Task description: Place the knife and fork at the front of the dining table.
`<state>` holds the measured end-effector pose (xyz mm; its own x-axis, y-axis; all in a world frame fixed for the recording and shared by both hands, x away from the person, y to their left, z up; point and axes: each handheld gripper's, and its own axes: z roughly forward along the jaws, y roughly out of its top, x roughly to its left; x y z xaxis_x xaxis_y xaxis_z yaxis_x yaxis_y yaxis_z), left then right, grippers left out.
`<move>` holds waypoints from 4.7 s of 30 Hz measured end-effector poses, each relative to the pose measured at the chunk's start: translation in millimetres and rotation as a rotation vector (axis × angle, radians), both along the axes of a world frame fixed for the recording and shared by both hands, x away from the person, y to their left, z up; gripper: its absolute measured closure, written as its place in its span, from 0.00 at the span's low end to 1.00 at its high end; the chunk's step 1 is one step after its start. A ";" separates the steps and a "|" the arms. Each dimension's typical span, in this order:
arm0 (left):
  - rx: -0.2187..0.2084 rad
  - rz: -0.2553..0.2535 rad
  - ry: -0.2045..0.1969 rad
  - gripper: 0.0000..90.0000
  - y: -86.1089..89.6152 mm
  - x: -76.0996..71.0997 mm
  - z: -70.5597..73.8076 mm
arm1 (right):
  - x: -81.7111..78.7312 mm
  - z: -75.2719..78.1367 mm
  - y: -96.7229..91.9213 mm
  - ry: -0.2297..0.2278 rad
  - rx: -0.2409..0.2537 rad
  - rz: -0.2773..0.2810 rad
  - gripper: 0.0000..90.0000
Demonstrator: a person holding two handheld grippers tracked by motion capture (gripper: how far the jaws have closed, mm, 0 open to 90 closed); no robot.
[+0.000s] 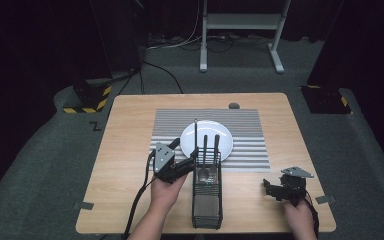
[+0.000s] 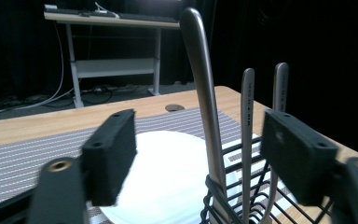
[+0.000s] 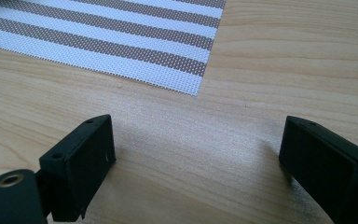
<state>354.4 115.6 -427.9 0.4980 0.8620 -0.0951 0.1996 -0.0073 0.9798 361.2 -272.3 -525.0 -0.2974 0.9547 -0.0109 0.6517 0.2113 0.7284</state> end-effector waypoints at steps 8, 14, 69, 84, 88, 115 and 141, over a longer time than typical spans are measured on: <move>0.022 0.036 -0.005 0.61 -12.3 8.0 -2.2 | 0.0 0.0 0.0 0.000 0.000 0.000 0.11; 0.021 0.027 0.027 0.72 -17.2 11.5 -6.0 | 0.0 0.0 0.0 0.000 0.000 0.000 0.11; -0.035 0.094 -0.037 0.91 -27.8 -29.5 -2.5 | 0.0 0.0 0.0 0.000 0.000 0.000 0.11; -0.103 0.065 -0.112 0.91 -27.9 -34.6 24.1 | 0.0 0.0 0.0 0.000 0.000 0.000 0.11; -0.114 0.054 -0.137 0.91 -27.8 -37.5 33.6 | 0.0 0.0 0.0 0.000 0.000 0.000 0.11; -0.124 0.036 -0.294 0.92 -1.8 -59.7 87.8 | 0.0 0.0 0.0 0.000 0.000 0.000 0.11; -0.057 0.188 -0.187 0.92 56.3 -31.4 40.9 | 0.0 0.0 0.1 -0.001 -0.002 0.000 0.11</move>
